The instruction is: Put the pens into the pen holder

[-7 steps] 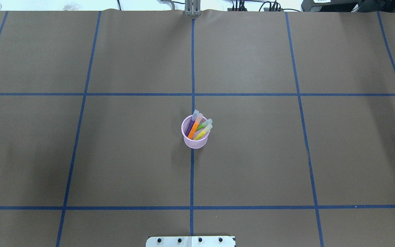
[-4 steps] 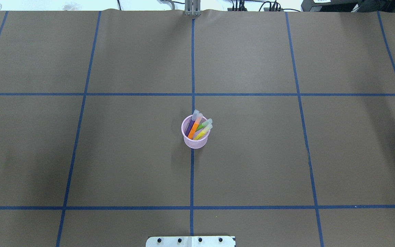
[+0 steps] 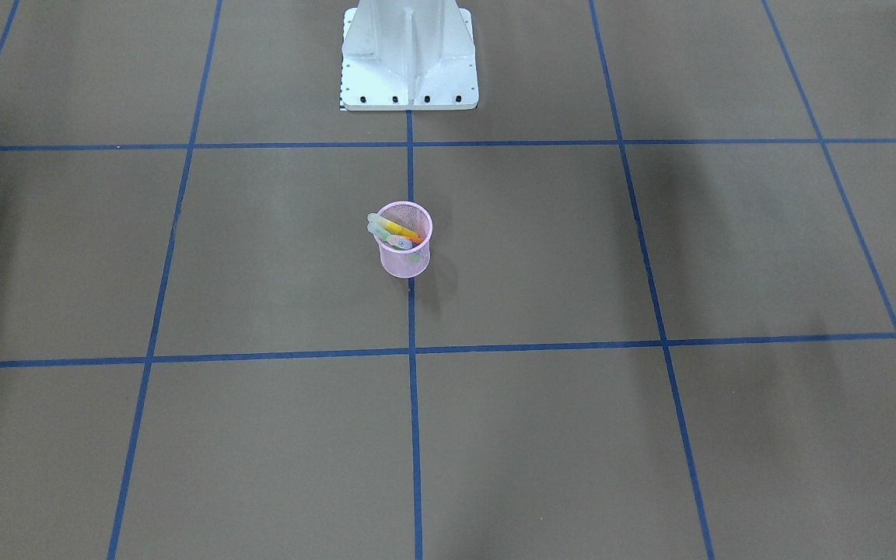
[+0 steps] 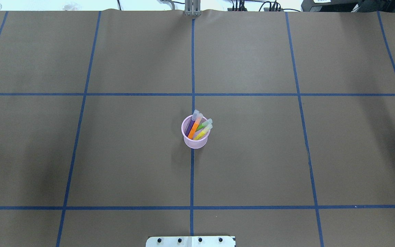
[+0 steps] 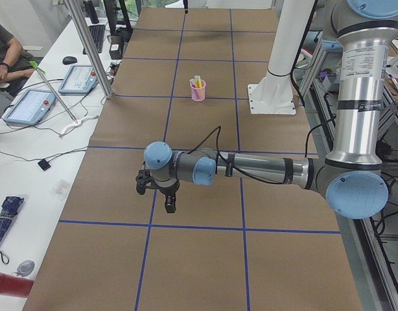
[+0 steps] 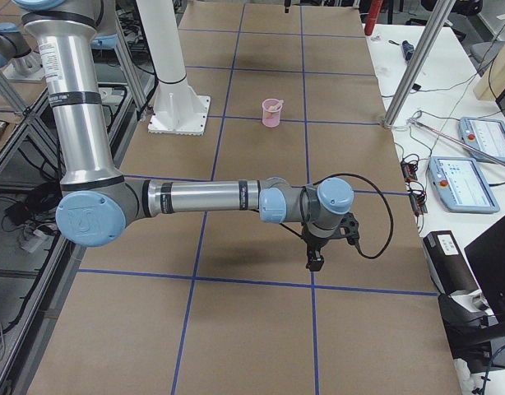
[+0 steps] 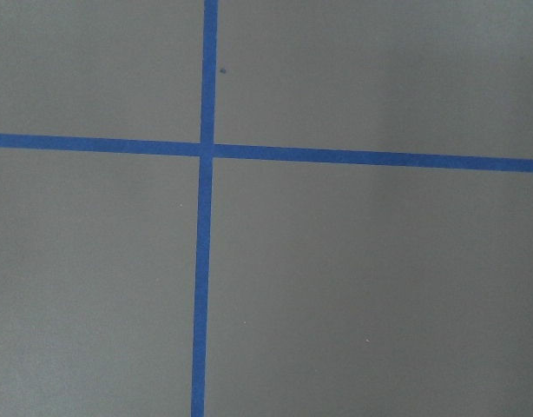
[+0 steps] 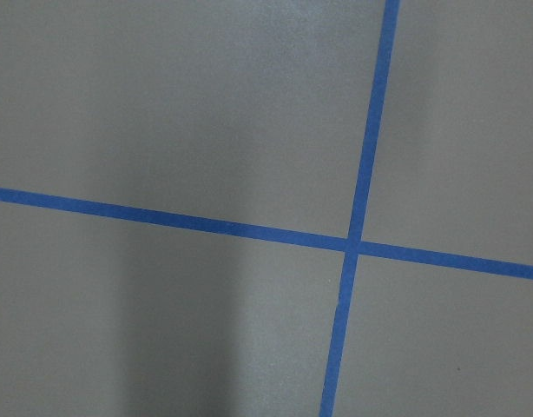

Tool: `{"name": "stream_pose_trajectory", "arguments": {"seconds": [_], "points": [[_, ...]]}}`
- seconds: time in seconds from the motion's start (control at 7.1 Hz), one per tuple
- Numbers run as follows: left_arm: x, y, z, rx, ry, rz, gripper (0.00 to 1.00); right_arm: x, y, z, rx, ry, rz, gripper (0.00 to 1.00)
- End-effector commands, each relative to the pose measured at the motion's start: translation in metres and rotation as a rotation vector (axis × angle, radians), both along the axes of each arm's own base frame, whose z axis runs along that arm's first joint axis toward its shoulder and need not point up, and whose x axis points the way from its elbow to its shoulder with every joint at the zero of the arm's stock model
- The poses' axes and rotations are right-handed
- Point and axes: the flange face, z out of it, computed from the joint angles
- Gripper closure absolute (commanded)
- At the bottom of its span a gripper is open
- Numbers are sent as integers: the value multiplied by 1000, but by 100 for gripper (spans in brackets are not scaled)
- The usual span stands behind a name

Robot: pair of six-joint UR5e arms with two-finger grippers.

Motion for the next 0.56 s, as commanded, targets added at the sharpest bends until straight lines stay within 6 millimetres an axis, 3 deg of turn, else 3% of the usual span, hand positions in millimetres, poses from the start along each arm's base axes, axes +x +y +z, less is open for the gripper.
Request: {"name": "stream_pose_trajectory", "arguments": {"seconds": [0.0, 0.28, 0.42], "points": [[-13, 0, 4, -33, 21, -32, 0, 16, -2, -3, -11, -6, 25, 0], [-18, 1, 0, -11, 23, -35, 0, 24, 1, -3, -6, -7, 40, 0], [-39, 0, -2, -14, 29, -77, 0, 24, 3, -4, -4, -4, 41, 0]]}}
